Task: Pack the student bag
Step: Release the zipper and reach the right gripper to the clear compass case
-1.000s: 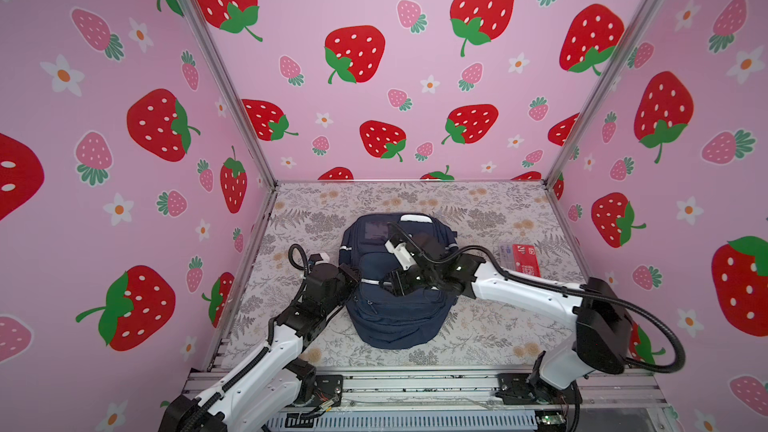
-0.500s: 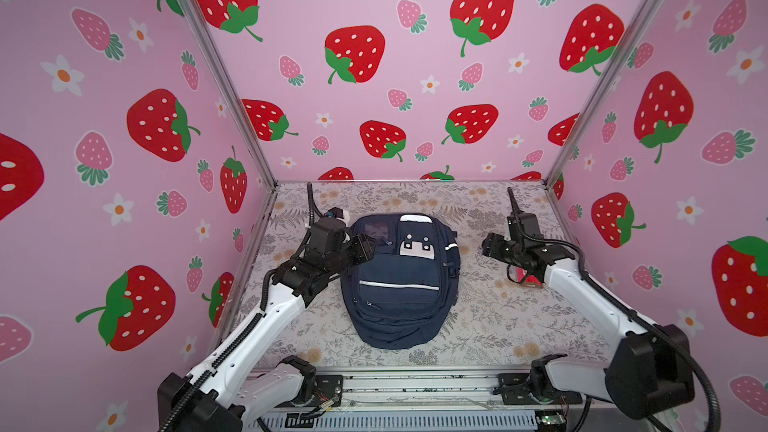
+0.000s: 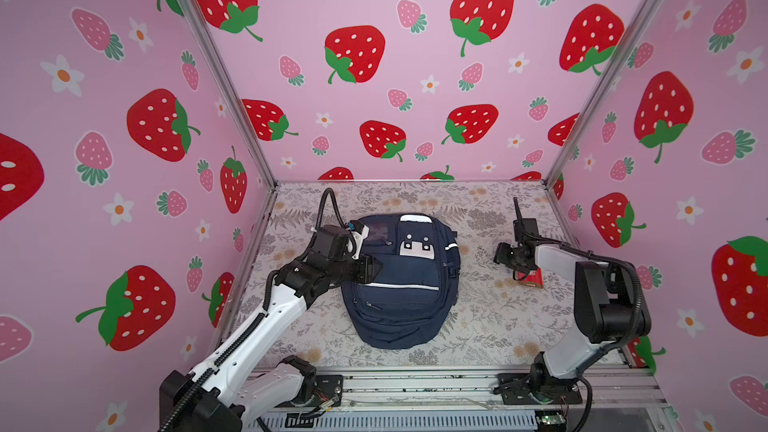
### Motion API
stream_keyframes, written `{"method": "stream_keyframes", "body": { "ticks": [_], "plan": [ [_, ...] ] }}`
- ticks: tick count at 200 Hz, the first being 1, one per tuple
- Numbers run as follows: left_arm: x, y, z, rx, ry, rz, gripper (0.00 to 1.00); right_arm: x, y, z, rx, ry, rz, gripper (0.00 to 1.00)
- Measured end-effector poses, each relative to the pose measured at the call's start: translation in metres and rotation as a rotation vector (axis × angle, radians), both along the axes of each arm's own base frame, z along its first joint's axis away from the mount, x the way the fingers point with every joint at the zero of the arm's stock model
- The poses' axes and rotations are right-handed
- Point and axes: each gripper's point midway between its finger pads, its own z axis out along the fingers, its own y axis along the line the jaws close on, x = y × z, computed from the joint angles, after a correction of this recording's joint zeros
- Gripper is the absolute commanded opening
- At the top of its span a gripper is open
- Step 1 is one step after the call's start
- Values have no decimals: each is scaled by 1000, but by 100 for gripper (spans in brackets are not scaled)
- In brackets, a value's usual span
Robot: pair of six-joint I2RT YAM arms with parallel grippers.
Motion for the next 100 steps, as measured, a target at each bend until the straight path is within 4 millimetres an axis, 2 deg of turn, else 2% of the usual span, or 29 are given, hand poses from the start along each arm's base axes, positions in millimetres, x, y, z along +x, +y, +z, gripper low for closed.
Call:
{"method": "stream_keyframes", "body": {
  "ticks": [23,42,57,100],
  "plan": [
    [0,-2,1,-5,-12,-17,53,1,3,-1,-6,-18,16,59],
    [1,-5,4,-19,-18,-27,53,1,3,-2,-33,-22,15,52],
    [0,-7,5,-31,-17,-36,53,-1,3,-3,-55,-18,12,43],
    [1,-7,8,-52,-14,-39,54,-3,7,-2,-113,-14,12,33]
  ]
}}
